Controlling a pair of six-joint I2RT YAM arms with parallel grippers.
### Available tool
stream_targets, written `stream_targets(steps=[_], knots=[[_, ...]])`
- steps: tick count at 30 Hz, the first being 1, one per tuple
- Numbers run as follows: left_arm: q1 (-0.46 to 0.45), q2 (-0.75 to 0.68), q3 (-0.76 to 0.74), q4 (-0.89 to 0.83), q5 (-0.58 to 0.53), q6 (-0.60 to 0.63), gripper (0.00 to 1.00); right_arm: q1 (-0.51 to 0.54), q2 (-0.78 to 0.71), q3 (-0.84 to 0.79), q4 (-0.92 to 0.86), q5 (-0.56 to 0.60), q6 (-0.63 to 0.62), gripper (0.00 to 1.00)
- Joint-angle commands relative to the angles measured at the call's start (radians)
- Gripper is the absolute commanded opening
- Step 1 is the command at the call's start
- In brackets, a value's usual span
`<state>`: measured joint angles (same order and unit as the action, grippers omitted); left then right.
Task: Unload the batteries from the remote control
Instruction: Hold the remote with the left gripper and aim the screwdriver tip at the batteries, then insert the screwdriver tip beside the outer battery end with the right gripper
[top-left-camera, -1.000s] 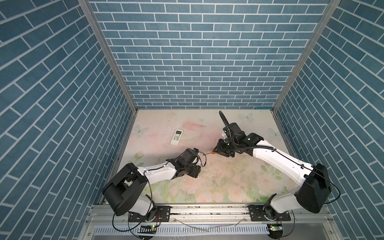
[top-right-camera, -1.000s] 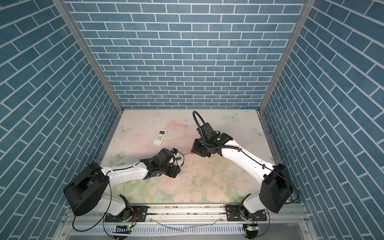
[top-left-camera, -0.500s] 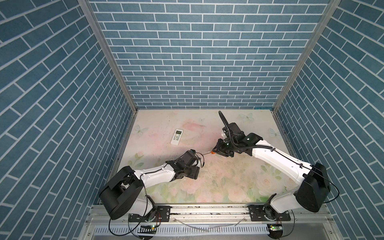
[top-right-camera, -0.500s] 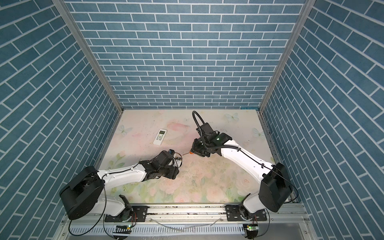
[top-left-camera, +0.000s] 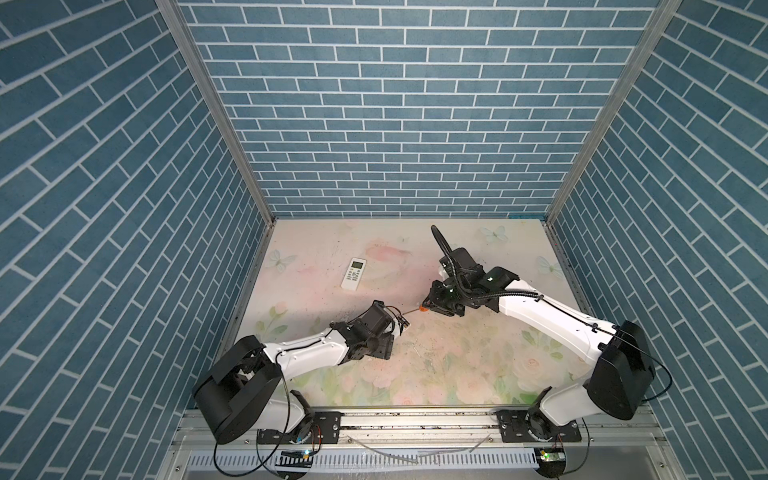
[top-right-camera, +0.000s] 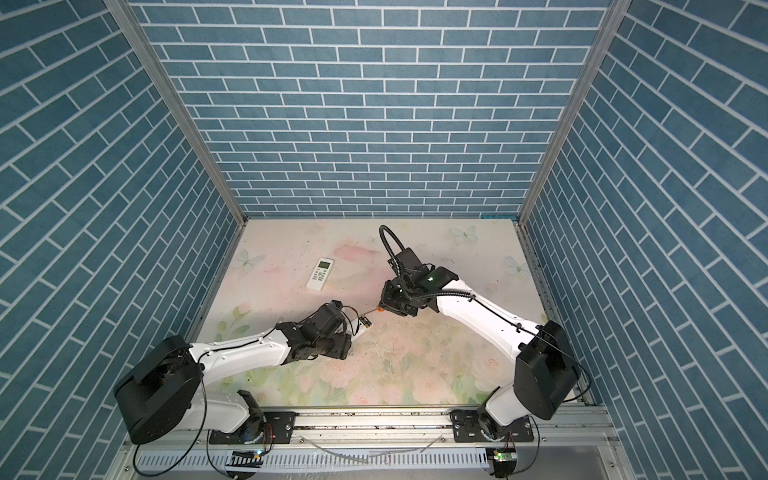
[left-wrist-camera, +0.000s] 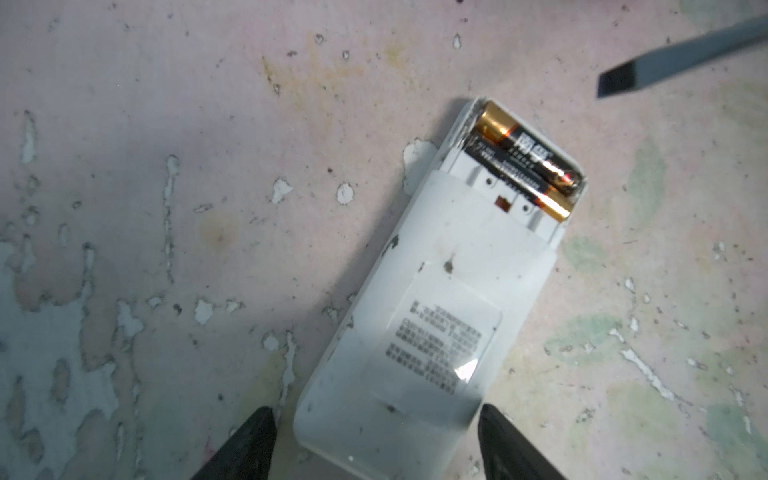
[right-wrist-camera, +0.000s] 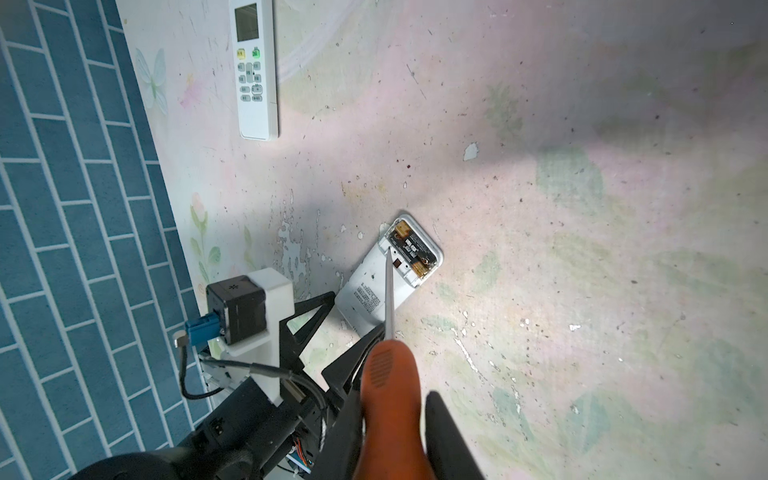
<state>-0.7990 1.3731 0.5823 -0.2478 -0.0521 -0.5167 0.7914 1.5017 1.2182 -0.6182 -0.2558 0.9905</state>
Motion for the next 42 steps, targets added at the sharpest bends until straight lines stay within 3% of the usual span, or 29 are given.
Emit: stream_targets(steps=[1,13,21,42], knots=[[0.0,0.004,-0.047,-0.107,0.019,-0.011,0.79,0.019,-0.004,-0.016,-0.03,0.029,0.03,0.0],[0.001,0.092,0.027,-0.052,0.074,0.118,0.8,0.039,-0.042,-0.025,-0.068,0.07,0.063,0.0],[0.0,0.131,0.044,-0.033,0.106,0.15,0.62,0.04,-0.064,-0.042,-0.083,0.089,0.08,0.0],[0.0,0.131,0.037,-0.023,0.144,0.165,0.51,0.027,-0.013,-0.025,-0.045,0.115,0.061,0.0]])
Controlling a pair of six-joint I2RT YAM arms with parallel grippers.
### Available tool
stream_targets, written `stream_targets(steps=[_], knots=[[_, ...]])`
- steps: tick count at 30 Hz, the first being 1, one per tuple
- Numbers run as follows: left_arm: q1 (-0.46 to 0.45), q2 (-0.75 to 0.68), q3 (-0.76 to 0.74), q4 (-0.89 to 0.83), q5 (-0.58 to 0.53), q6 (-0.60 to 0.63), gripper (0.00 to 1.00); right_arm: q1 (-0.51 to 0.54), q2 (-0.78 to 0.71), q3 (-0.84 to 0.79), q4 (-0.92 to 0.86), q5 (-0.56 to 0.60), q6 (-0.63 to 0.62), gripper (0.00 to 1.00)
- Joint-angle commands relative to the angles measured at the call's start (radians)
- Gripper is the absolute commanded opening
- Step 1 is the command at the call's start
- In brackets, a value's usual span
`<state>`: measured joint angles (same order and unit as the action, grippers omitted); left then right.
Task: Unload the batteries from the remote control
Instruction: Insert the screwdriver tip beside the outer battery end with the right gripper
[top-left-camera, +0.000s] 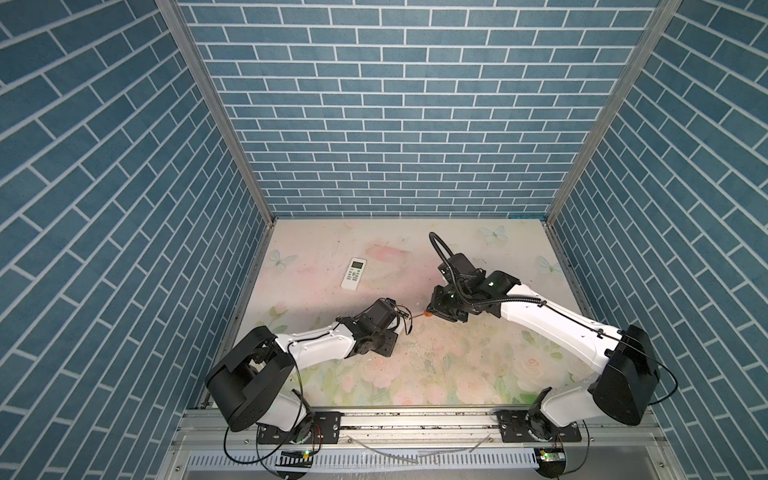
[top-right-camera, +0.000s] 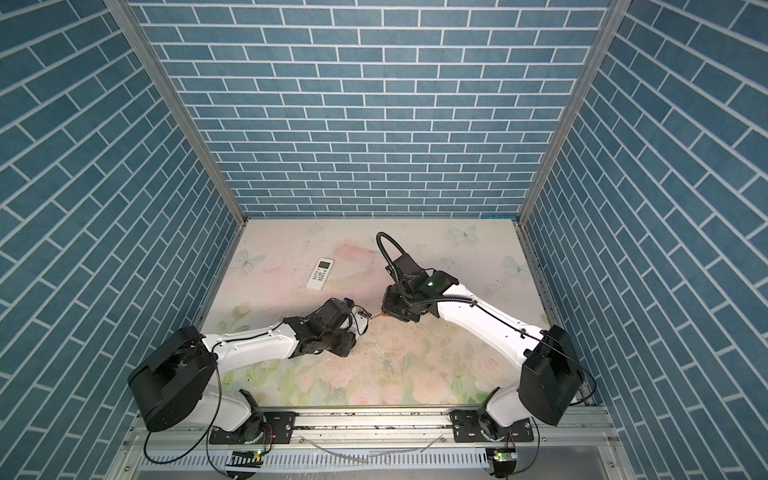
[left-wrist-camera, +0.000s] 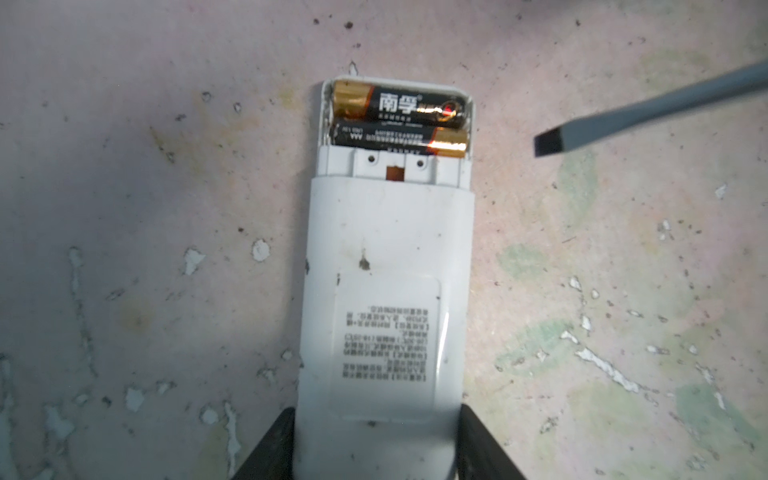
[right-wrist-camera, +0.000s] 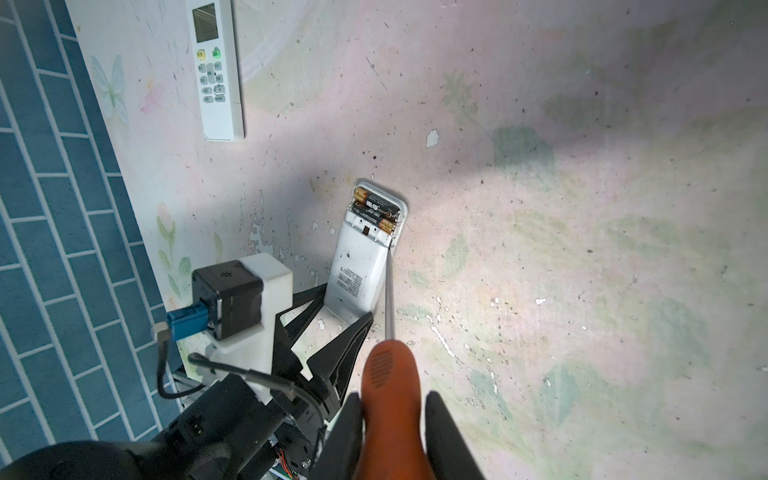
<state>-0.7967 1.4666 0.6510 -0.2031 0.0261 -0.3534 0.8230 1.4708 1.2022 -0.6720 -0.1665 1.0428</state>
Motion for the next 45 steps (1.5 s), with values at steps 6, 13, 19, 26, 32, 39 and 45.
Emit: stream_targets(steps=[6,13,19,26,32,39,45], knots=[[-0.002,0.039,-0.033,-0.065,0.071,0.002,0.5,-0.012,0.05,0.022,-0.006,0.03,-0.014,0.0],[-0.002,0.041,-0.032,-0.065,0.075,0.004,0.5,-0.016,0.057,0.038,-0.001,0.038,-0.024,0.0],[-0.002,0.041,-0.033,-0.067,0.074,0.004,0.5,-0.018,0.073,0.089,-0.028,0.037,-0.045,0.0],[-0.002,0.043,-0.031,-0.067,0.074,0.004,0.49,-0.019,0.079,0.128,-0.055,0.041,-0.063,0.0],[-0.002,0.043,-0.031,-0.067,0.073,0.003,0.49,-0.021,0.095,0.117,-0.051,0.033,-0.064,0.0],[-0.002,0.044,-0.031,-0.068,0.073,0.004,0.49,-0.022,0.097,0.106,-0.054,0.033,-0.063,0.0],[-0.002,0.043,-0.032,-0.067,0.074,0.003,0.49,-0.025,0.101,0.101,-0.052,0.035,-0.064,0.0]])
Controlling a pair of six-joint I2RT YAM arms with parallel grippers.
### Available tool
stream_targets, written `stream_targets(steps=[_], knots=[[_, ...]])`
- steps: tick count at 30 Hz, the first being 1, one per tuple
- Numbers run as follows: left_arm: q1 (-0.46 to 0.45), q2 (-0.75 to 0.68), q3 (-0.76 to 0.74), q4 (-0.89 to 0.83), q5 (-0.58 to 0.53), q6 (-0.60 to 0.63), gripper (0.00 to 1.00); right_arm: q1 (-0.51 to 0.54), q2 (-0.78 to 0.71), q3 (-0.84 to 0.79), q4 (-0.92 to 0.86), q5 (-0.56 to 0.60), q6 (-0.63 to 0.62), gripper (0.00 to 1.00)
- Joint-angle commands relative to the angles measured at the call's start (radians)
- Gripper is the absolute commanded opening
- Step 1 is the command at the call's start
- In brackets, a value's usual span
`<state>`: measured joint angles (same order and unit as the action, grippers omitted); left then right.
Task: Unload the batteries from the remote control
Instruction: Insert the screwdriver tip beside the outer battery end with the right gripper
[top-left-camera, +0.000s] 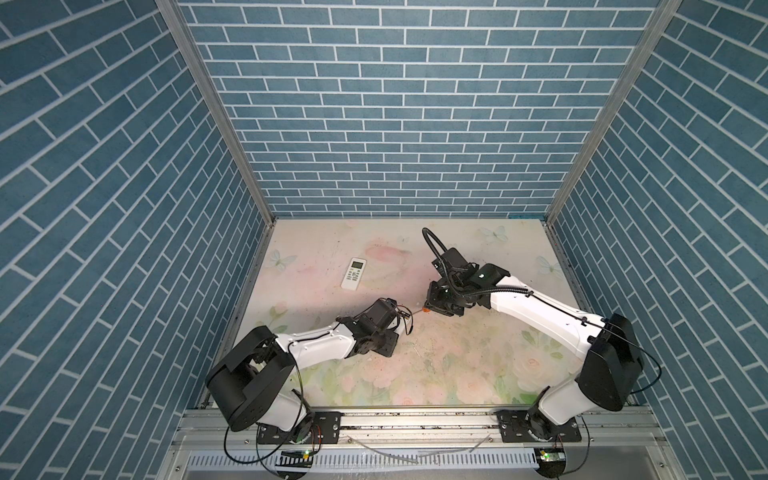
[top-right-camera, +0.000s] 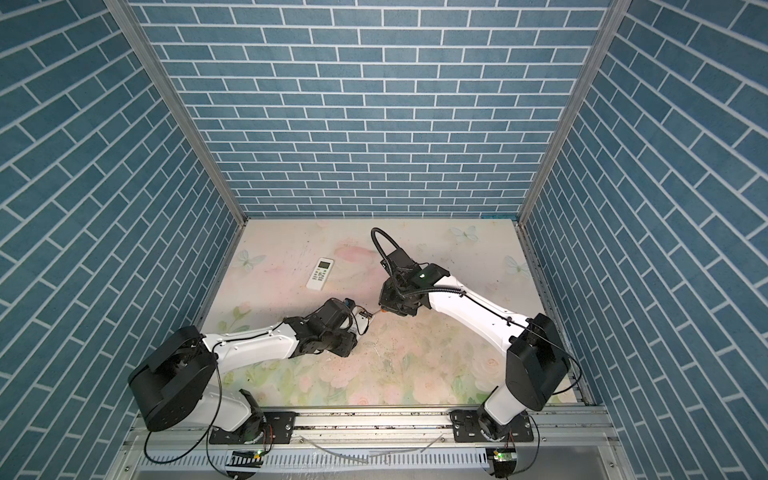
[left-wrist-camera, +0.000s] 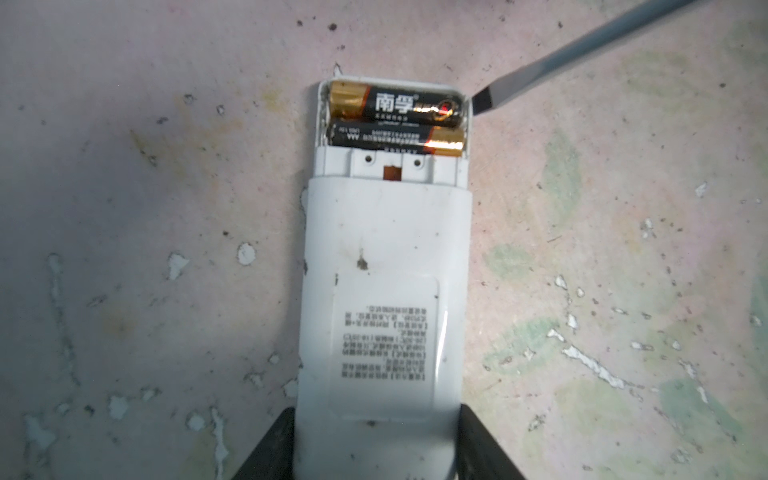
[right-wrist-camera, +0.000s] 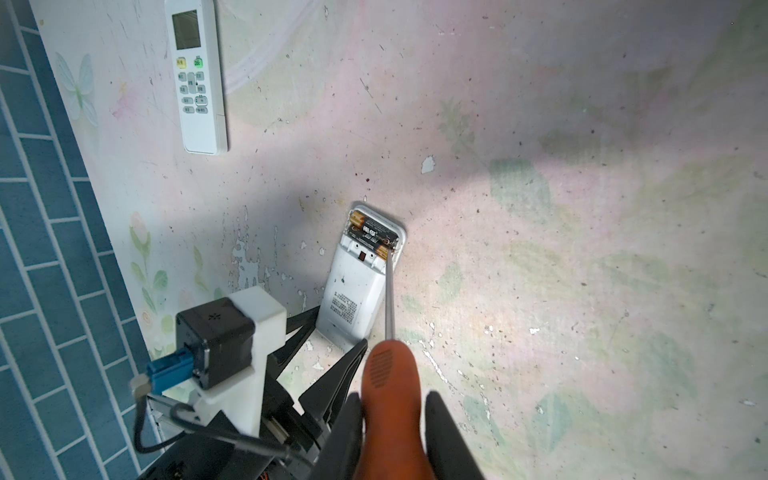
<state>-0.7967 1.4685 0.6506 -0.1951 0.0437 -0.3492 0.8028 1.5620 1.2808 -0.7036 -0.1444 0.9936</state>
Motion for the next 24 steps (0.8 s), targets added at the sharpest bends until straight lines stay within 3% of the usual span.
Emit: stream_targets(steps=[1,24], knots=[[-0.002,0.041,-0.031,-0.075,0.056,-0.001,0.49,-0.006,0.01,0.021,-0.018,0.013,-0.015,0.0],[-0.003,0.042,-0.031,-0.072,0.064,0.003,0.47,-0.008,0.039,0.014,0.03,-0.008,-0.01,0.0]])
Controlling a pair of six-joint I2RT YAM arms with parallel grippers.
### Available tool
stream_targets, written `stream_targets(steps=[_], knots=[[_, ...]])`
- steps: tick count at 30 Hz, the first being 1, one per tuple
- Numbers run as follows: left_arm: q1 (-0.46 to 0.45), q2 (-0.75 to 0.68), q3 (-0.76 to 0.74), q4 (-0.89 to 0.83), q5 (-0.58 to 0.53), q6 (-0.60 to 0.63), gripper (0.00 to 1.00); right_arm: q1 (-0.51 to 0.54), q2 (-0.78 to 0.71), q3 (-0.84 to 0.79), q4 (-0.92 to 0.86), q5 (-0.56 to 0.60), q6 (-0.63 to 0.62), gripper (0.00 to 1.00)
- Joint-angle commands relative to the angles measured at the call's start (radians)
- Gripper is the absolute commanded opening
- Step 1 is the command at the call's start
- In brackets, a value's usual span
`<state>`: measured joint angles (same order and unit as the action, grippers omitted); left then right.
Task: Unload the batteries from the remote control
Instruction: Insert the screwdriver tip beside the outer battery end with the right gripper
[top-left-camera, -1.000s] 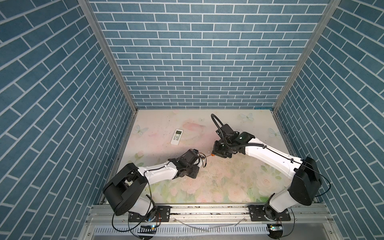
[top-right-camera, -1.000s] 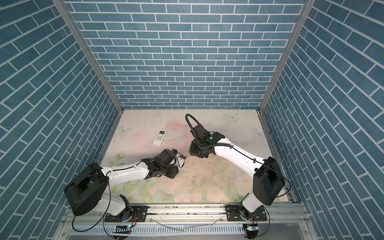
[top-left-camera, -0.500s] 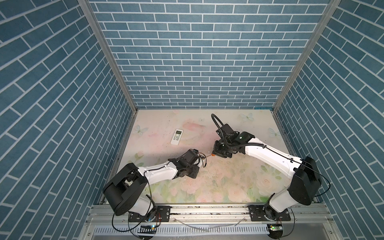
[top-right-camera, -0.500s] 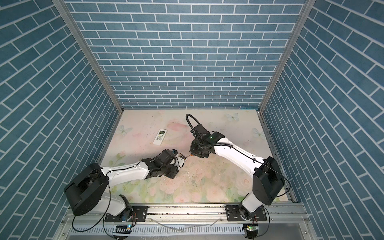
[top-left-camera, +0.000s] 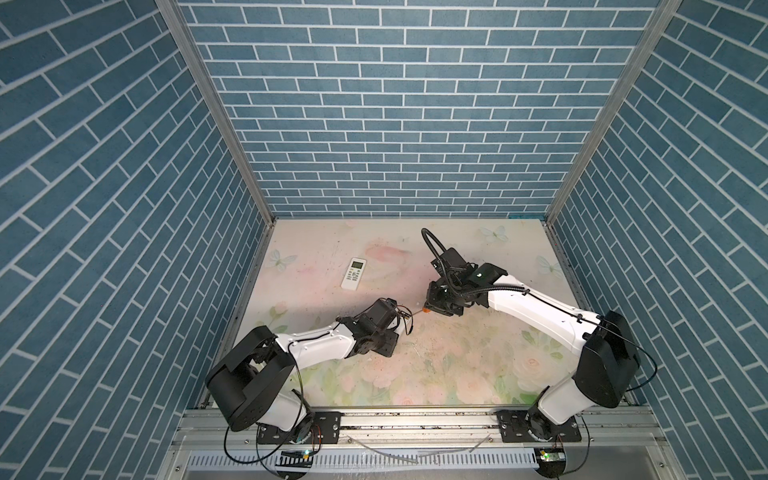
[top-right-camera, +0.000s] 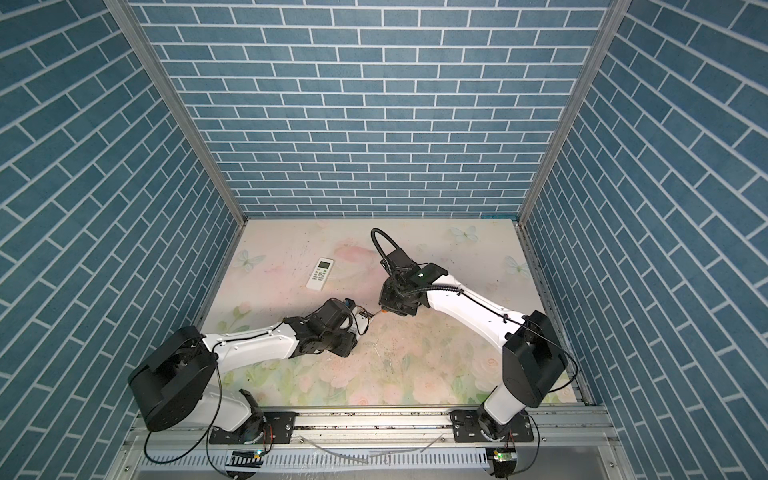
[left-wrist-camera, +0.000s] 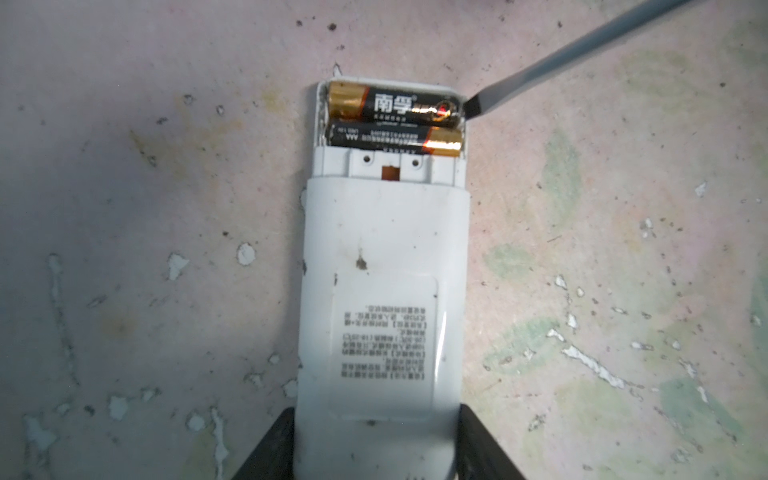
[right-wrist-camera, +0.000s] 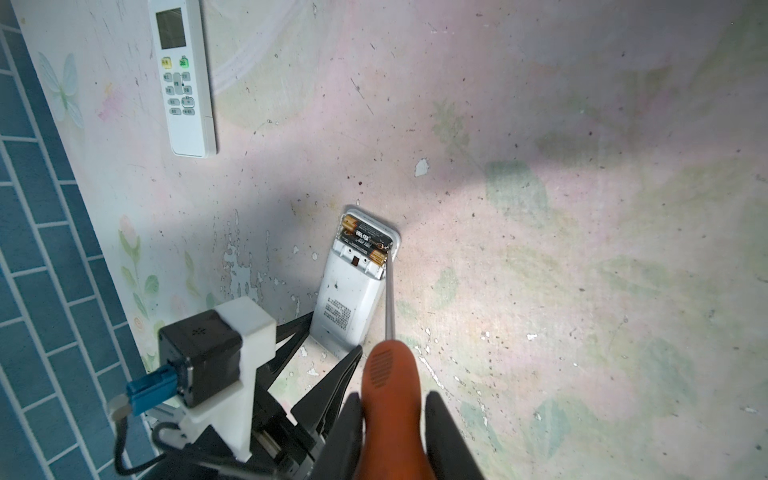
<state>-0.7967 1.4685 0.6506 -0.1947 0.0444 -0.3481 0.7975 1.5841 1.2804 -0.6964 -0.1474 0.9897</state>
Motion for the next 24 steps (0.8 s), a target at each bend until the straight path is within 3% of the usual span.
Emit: stream_targets(steps=[1,24], knots=[[-0.002,0.042,-0.031,-0.072,0.064,0.002,0.47,-0.003,0.016,0.014,0.027,-0.007,-0.005,0.0],[-0.032,0.064,-0.013,-0.083,0.055,0.021,0.46,-0.004,0.029,-0.033,0.161,-0.081,0.05,0.0]])
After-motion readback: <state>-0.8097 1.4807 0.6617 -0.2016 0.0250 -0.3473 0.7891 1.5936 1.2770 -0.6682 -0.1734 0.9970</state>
